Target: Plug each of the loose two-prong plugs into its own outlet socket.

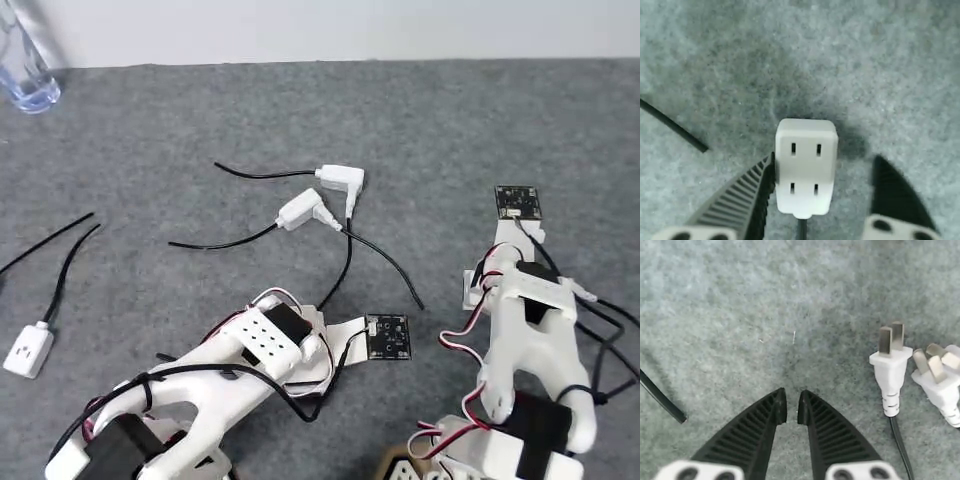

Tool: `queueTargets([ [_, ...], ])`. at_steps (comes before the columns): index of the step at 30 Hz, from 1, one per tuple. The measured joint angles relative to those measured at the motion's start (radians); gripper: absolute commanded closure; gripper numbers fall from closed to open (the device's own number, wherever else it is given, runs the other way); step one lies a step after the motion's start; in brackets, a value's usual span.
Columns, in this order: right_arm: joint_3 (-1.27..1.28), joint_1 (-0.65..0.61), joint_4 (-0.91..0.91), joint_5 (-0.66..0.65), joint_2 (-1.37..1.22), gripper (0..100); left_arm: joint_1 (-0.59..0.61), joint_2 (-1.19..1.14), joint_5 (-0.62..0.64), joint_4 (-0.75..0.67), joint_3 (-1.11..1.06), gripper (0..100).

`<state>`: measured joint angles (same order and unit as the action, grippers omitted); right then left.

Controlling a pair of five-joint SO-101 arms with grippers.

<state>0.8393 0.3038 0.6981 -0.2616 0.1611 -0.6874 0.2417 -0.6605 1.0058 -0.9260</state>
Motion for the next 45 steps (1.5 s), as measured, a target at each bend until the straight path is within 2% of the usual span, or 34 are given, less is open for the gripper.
queueTargets([
  [3, 0.000, 0.000, 0.000, 0.000, 0.000, 95.0, 0.000, 0.000, -0.008, 0.005, 0.005, 67],
  [7, 0.000, 0.000, 0.000, 0.000, 0.000, 95.0, 0.000, 0.000, -0.014, 0.104, 0.098, 69],
  [11, 0.000, 0.000, 0.000, 0.000, 0.000, 95.1, 0.000, 0.075, -0.014, 0.334, 0.298, 70],
  [15, 0.000, 0.000, 0.000, 0.000, 0.000, 95.1, 0.000, 0.259, 0.005, 0.614, 0.585, 70],
  [19, 0.000, 0.000, 0.000, 0.000, 0.000, 94.8, 0.092, 0.436, 0.080, 0.718, 0.747, 70],
  [25, 0.000, 0.000, 0.000, 0.000, 0.000, 94.7, 0.448, 0.611, 0.229, 0.723, 0.755, 70],
  [30, 0.000, 0.000, 0.000, 0.000, 0.000, 94.7, 0.753, 0.818, 0.394, 0.684, 0.669, 70],
  [35, 0.000, 0.000, 0.000, 0.000, 0.000, 94.7, 0.824, 1.172, 0.450, 0.585, 0.488, 70],
  [40, 0.000, 0.000, 0.057, 0.000, 0.014, 94.7, 0.848, 1.522, 0.445, 0.422, 0.121, 70],
  [45, 0.000, 0.000, 0.126, 0.000, 0.173, 94.7, 0.951, 1.536, 0.423, 0.236, -0.164, 70],
])
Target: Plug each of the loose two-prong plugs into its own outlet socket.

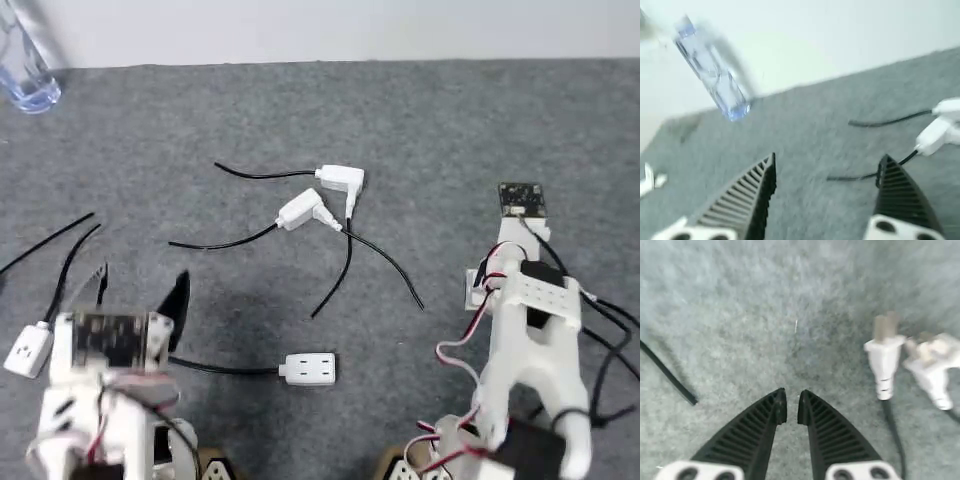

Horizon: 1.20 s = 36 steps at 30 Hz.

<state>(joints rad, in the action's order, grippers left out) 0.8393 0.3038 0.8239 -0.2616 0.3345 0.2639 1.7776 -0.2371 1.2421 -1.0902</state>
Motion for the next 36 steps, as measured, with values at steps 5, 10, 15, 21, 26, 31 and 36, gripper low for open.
queueTargets([
  [5, 0.000, -0.034, 0.081, 0.000, 0.229, 94.6, 0.086, -0.032, 0.000, -0.190, -0.252, 70],
  [10, 0.000, -0.087, 0.218, -0.048, 0.483, 94.6, 0.095, -0.048, 0.124, -0.333, -0.470, 70],
  [15, 0.060, -0.092, 0.262, -0.061, 0.787, 94.6, 0.095, -0.044, 0.196, -0.397, -0.577, 70],
  [21, 0.313, -0.087, 0.318, -0.143, 1.128, 94.4, 0.060, -0.049, 0.203, -0.422, -0.605, 70],
  [26, 0.338, 0.061, 0.413, -0.221, 1.197, 84.8, 0.052, -0.049, 0.195, -0.422, -0.605, 70],
  [31, 0.442, 0.245, 0.397, -0.344, 1.197, 79.8, 0.041, -0.049, 0.175, -0.422, -0.605, 70],
  [36, 0.476, 0.285, 0.282, -0.382, 1.195, 79.8, 0.014, -0.049, 0.158, -0.422, -0.605, 70],
])
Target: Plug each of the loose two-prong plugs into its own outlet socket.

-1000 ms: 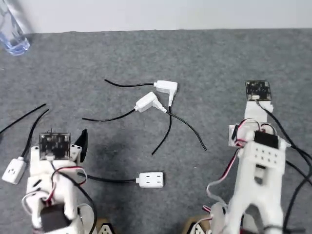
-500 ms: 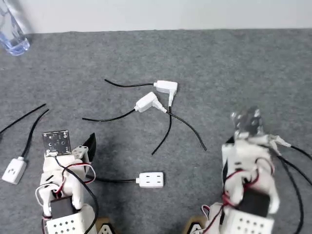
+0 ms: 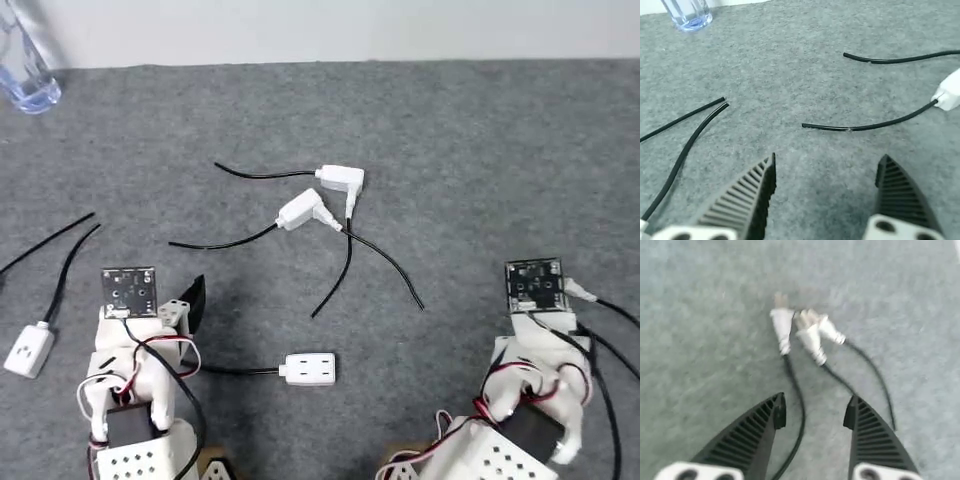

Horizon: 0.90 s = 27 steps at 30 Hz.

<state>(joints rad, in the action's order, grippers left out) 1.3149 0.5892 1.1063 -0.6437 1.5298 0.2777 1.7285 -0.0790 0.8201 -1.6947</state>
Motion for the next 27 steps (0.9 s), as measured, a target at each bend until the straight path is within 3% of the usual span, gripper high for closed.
queueTargets([
  [6, -0.002, -0.054, -0.107, -0.005, -0.049, 79.8, -0.005, 0.000, -0.031, 0.002, 0.000, 70],
  [17, -0.411, -0.135, -0.063, 0.034, -0.733, 79.8, -0.005, 0.000, -0.032, 0.002, 0.000, 70],
  [27, -0.545, -0.138, -0.269, 0.035, -1.238, 79.8, -0.005, 0.000, -0.032, 0.002, 0.000, 70],
])
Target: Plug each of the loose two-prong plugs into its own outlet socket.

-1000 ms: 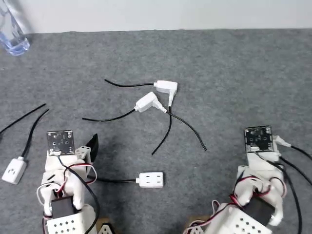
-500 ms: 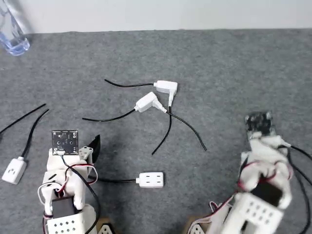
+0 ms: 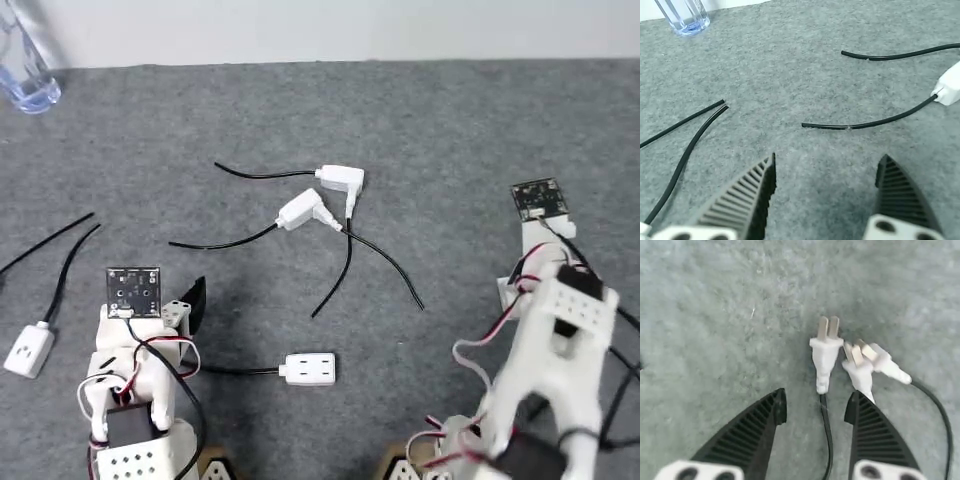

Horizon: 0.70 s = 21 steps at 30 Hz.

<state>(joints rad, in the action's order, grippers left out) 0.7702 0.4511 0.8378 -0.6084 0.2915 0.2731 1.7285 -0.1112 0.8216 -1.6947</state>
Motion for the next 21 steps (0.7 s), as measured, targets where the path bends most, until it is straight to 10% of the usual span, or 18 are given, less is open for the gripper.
queueTargets([
  [21, -0.316, 0.025, -0.081, -0.038, -0.486, 87.9, -0.026, 0.000, 0.000, 0.018, 0.000, 70],
])
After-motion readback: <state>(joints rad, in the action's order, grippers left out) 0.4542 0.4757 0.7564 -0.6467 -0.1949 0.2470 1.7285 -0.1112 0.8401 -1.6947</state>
